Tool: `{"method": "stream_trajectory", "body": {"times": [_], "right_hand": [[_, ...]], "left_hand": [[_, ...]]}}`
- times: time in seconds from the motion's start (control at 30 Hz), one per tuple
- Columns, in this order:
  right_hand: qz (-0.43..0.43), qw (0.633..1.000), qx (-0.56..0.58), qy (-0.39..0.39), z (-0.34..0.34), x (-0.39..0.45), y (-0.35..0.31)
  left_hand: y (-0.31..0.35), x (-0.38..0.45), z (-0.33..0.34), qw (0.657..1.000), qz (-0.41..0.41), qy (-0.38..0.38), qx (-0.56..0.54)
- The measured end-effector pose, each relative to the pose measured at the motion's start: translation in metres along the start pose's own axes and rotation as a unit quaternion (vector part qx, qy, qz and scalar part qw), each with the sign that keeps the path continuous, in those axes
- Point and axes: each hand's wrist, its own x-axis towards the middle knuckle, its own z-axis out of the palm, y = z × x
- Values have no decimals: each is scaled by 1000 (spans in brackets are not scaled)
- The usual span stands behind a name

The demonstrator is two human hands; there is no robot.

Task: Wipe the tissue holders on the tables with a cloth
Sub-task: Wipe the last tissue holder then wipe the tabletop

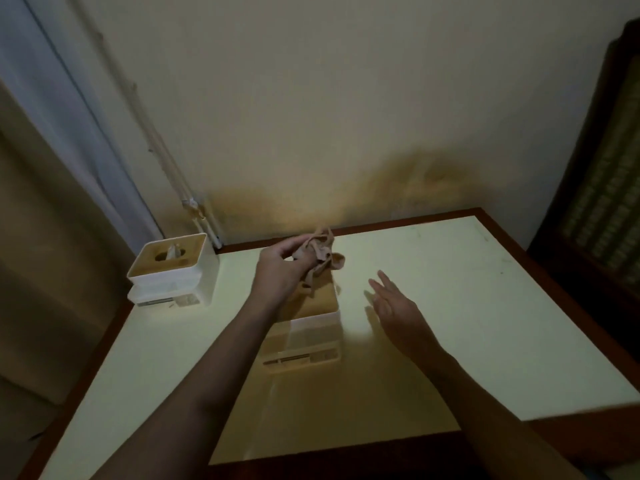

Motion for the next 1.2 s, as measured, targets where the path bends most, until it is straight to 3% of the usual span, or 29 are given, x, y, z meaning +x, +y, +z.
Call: {"method": "stream_trajectory", "body": {"times": [0.2, 0.37, 0.43, 0.5, 0.57, 0.7, 0.83, 0.97, 1.1, 1.2], "right_hand": [[141, 982, -124, 10, -83, -24, 137], [152, 966, -211, 5, -141, -22, 200], [162, 963, -212, 25, -153, -23, 217], [146, 961, -227, 63, -156, -26, 229], [118, 960, -242, 83, -154, -29, 237], [160, 953, -206, 154, -155, -28, 241], [165, 950, -204, 169, -154, -32, 242], [172, 957, -184, 142, -155, -31, 244], [164, 961, -194, 109, -155, -34, 249], [158, 960, -215, 81, -159, -41, 257]], "left_hand": [[-9, 16, 137, 995, -32, -90, 38], [-37, 39, 211, 982, -168, -87, 8], [-49, 48, 227, 979, -187, -82, 15], [-57, 53, 238, 981, -152, -65, 100], [-59, 51, 246, 978, -61, -37, 195], [-64, 37, 251, 938, 127, 16, 323], [-86, 32, 243, 882, 262, -71, 386], [-110, 34, 236, 832, 320, -208, 403], [-104, 48, 233, 835, 267, -225, 425], [-97, 59, 229, 808, 227, -277, 469]]}}
